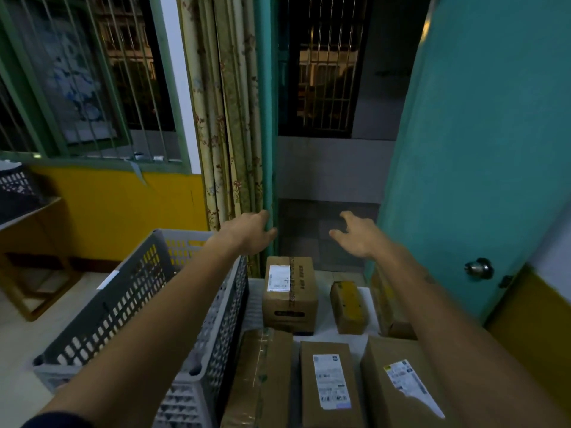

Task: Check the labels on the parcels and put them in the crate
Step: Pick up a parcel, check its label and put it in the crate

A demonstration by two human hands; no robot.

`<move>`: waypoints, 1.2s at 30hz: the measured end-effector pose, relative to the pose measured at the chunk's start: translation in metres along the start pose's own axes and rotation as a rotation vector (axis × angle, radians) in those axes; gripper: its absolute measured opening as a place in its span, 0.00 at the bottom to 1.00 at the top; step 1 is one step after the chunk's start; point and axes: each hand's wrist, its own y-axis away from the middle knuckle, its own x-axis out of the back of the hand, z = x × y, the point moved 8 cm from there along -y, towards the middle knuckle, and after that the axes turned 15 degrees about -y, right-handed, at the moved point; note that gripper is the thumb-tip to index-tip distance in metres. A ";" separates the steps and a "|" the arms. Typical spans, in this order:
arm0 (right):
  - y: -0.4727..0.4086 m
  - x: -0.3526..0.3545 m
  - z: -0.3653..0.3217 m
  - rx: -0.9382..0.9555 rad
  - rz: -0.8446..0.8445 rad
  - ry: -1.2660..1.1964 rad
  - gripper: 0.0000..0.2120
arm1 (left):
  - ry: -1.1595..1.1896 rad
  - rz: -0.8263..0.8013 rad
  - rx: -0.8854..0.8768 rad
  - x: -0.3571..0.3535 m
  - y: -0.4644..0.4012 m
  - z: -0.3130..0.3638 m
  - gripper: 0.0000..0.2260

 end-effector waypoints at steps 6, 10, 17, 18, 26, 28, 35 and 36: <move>-0.041 -0.010 -0.015 -0.021 0.015 0.011 0.33 | 0.031 0.016 -0.007 -0.010 -0.047 -0.026 0.27; -0.059 -0.019 -0.025 -0.014 0.028 0.022 0.32 | 0.068 0.022 -0.035 -0.013 -0.069 -0.032 0.25; -0.091 -0.029 -0.025 -0.002 0.004 0.009 0.33 | 0.105 -0.012 -0.018 -0.026 -0.091 -0.031 0.25; -0.094 -0.031 -0.023 0.006 -0.007 0.003 0.33 | 0.105 -0.015 -0.007 -0.030 -0.093 -0.029 0.25; -0.101 -0.079 0.022 -0.026 -0.107 -0.082 0.33 | 0.077 -0.112 -0.009 -0.081 -0.091 0.011 0.25; -0.101 -0.093 0.031 -0.036 -0.137 -0.118 0.33 | 0.061 -0.135 -0.006 -0.097 -0.089 0.016 0.25; -0.081 -0.128 0.062 -0.037 -0.199 -0.188 0.25 | 0.138 -0.228 0.002 -0.163 -0.069 0.031 0.27; -0.075 -0.137 0.066 -0.033 -0.216 -0.212 0.22 | 0.149 -0.247 0.012 -0.175 -0.063 0.034 0.27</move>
